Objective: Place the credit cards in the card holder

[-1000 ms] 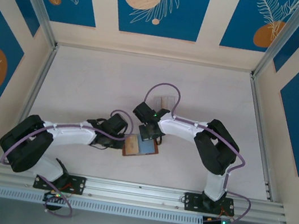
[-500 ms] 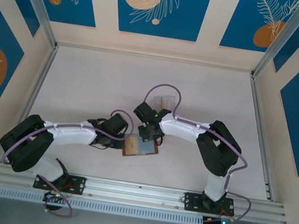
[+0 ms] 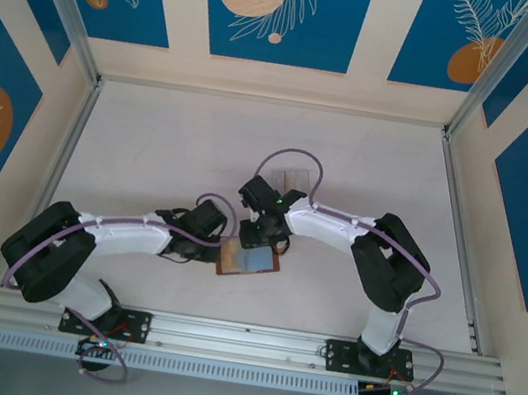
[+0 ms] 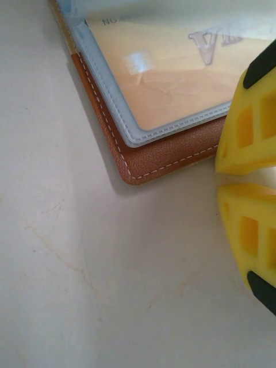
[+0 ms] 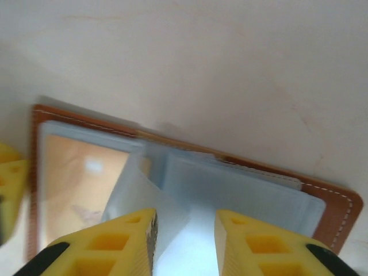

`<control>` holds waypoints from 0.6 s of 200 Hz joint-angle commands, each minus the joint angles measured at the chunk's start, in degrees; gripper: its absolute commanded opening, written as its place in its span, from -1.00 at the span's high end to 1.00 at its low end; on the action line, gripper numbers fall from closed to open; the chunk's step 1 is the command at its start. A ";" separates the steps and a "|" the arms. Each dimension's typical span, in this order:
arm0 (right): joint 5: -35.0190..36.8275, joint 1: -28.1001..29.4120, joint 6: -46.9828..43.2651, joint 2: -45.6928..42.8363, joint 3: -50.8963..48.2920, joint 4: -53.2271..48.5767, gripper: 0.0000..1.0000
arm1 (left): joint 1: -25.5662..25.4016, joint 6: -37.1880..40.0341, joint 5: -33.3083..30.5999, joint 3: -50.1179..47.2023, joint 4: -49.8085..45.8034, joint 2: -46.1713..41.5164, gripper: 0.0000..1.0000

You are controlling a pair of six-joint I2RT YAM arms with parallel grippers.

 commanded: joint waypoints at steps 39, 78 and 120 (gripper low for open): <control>-11.33 -0.43 3.91 -1.44 -0.25 3.48 0.19 | -1.24 -0.38 2.37 -3.40 8.33 8.46 0.67; -11.37 0.00 4.99 -0.29 0.35 2.48 0.21 | -1.27 -0.47 2.37 -3.57 8.67 8.30 0.67; -4.78 2.20 5.50 -1.04 1.40 -3.15 0.49 | -1.27 -0.55 2.45 -3.89 8.99 8.18 0.67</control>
